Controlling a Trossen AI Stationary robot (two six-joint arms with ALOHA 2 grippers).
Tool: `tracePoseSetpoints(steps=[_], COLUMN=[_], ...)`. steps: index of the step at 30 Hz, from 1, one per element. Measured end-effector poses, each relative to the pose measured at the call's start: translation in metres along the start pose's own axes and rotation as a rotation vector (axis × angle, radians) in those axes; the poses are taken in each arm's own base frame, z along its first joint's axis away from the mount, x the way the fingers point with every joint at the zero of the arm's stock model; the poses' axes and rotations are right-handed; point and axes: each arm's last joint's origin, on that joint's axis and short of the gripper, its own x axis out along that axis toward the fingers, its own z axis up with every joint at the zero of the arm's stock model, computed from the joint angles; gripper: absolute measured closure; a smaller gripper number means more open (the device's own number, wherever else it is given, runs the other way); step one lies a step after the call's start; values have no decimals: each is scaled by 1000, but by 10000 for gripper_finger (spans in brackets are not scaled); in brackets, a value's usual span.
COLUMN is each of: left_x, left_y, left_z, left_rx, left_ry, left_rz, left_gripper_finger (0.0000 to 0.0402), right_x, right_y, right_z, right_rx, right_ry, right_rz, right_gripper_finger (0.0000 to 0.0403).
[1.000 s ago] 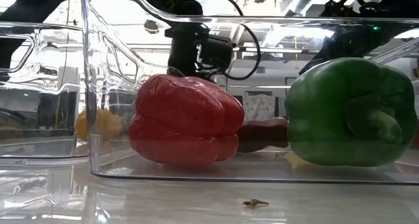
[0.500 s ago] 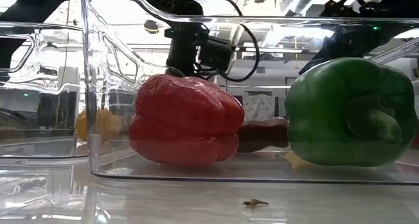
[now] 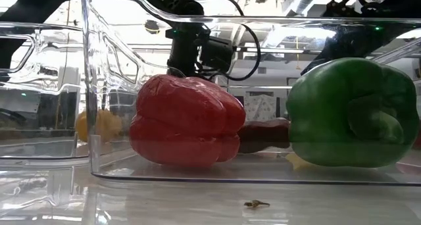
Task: Sort produce into baskets
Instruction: Put the white garlic into the right transparent bin
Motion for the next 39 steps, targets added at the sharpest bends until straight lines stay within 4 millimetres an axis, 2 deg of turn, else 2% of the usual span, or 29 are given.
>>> tracePoseSetpoints(steps=[9,12,16,20,23,29,33,39], left_x=[-5,-24,-59,-87,-97,-99,-99,-99], left_y=[0,-1,-8,-31,-55,-107,-137,-156], left_z=[-2,-3,-4,-5,-4,-9,-16,-35], left_rx=[27,25,43,160,255,450,519,502], left_ry=[-12,-69,-200,-339,-402,-396,-367,-220], left_rz=[1,-28,-142,-364,-466,-496,-523,-523], left_gripper_finger=[277,277,278,278,278,278,278,278], right_x=[0,0,0,0,0,0,0,0], right_y=[0,0,0,0,0,0,0,0], right_z=[-1,-1,0,0,-1,-1,0,0], right_rx=[-4,-3,-3,-2,-3,3,6,7], right_ry=[5,5,4,4,5,5,5,3], right_rz=[-2,-2,-1,-1,-1,-1,0,0], right_gripper_finger=[155,155,155,155,155,155,155,155])
